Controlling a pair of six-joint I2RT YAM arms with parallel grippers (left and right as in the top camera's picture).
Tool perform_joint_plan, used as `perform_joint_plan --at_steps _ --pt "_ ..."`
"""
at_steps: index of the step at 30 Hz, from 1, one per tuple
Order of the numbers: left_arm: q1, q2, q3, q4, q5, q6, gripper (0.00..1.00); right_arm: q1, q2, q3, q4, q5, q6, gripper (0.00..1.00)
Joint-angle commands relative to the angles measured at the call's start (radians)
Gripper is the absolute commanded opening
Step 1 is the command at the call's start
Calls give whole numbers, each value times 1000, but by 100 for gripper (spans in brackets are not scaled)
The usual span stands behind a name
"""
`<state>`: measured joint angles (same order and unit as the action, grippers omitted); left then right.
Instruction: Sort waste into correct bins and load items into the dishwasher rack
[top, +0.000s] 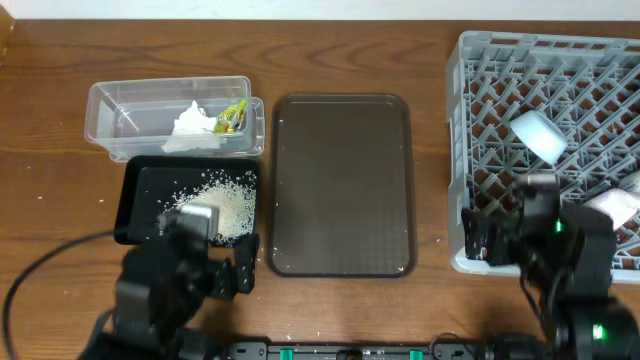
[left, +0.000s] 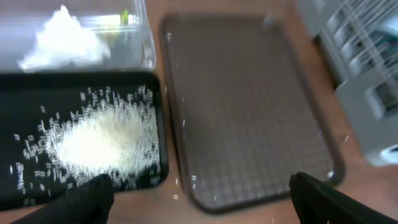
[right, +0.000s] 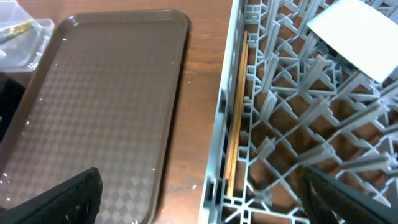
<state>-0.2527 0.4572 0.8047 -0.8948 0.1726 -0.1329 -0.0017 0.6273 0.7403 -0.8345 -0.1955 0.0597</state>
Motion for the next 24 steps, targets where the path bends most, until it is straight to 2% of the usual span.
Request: perform_joint_plan --at_steps 1,11,24 --pt "-2 -77 -12 7 -13 8 93 3 -84 -40 -33 5 6 99" --pt "-2 -119 -12 6 -13 8 94 3 -128 -41 -262 5 6 99" --pt "-2 -119 -12 6 -13 8 95 3 -128 -41 -280 4 7 99"
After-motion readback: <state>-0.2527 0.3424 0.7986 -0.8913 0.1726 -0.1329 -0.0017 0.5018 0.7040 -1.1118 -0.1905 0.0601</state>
